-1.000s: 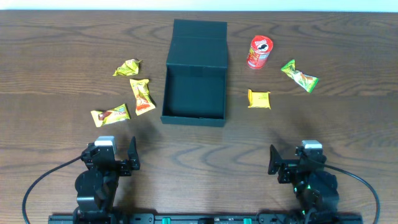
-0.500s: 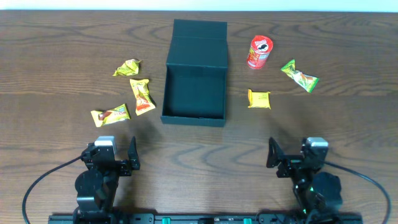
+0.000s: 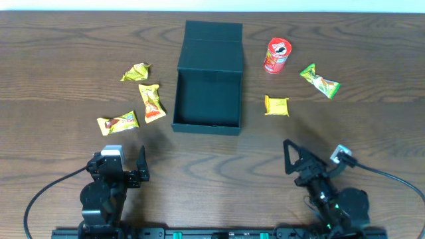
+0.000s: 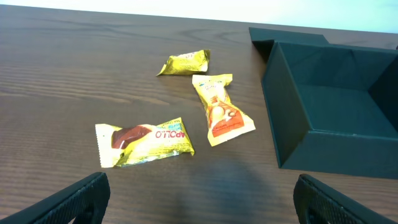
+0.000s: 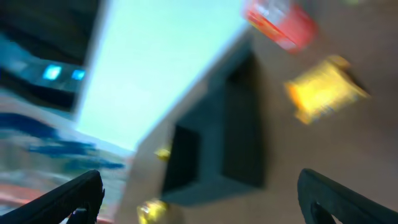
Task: Pack container
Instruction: 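Move the right gripper toward the red Pringles can behind the box, then grasp the red Pringles can top with the right gripper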
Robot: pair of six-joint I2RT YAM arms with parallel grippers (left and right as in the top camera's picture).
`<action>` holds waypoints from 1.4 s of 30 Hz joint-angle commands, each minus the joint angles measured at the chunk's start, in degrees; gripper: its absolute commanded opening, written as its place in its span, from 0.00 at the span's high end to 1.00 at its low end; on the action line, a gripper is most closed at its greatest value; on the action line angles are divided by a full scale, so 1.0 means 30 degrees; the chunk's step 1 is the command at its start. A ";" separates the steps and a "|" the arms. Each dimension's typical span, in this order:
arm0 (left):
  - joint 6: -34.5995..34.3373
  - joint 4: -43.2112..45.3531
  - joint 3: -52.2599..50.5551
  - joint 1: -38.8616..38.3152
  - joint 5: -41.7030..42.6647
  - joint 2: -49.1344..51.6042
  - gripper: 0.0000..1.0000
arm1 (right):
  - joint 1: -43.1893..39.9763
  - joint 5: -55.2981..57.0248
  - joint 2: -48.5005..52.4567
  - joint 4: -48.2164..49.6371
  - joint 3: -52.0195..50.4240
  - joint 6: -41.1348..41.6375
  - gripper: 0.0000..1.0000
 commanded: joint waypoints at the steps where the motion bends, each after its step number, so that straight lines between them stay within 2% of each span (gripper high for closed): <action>1: 0.0291 -0.0066 -0.0408 -0.0036 0.0240 -0.0124 0.04 | 0.0095 -0.0204 0.0335 0.2076 0.0058 -0.0393 0.01; 4: 0.0284 -0.0066 -0.0408 -0.0036 0.0240 -0.0124 0.05 | -0.0095 -0.0291 0.2499 0.4357 0.0248 -0.0415 0.01; 8: 0.0291 -0.0066 -0.0408 -0.0036 0.0240 -0.0124 0.05 | -0.0306 -0.0627 0.7468 0.5792 0.1894 -0.2244 0.01; 13: 0.0291 -0.0066 -0.0408 -0.0036 0.0240 -0.0124 0.05 | -0.0335 -0.1297 1.5380 0.4962 0.7614 -0.5792 0.01; 17: 0.0284 -0.0066 -0.0408 -0.0036 0.0240 -0.0124 0.05 | -0.0335 -0.0889 2.1281 0.1596 1.4207 -0.8590 0.01; 21: 0.0284 -0.0066 -0.0408 -0.0036 0.0240 -0.0124 0.04 | -0.0335 0.1807 2.6797 -0.3606 2.1383 -1.0608 0.01; 25: 0.0291 -0.0066 -0.0408 -0.0036 0.0240 -0.0124 0.05 | -0.0270 0.5027 3.2377 -0.8357 2.8713 -1.1395 0.01; 28: 0.0284 -0.0066 -0.0408 -0.0036 0.0240 -0.0124 0.05 | -0.0284 0.5384 3.5736 -1.0025 3.2399 -1.1387 0.01; 34: 0.0284 -0.0066 -0.0408 -0.0036 0.0240 -0.0124 0.04 | -0.0277 0.5384 4.0472 -1.0848 3.6151 -1.1380 0.01; 42: 0.0284 -0.0066 -0.0408 -0.0036 0.0240 -0.0124 0.04 | -0.0328 0.5741 4.3182 -1.0848 3.6661 -1.1220 0.01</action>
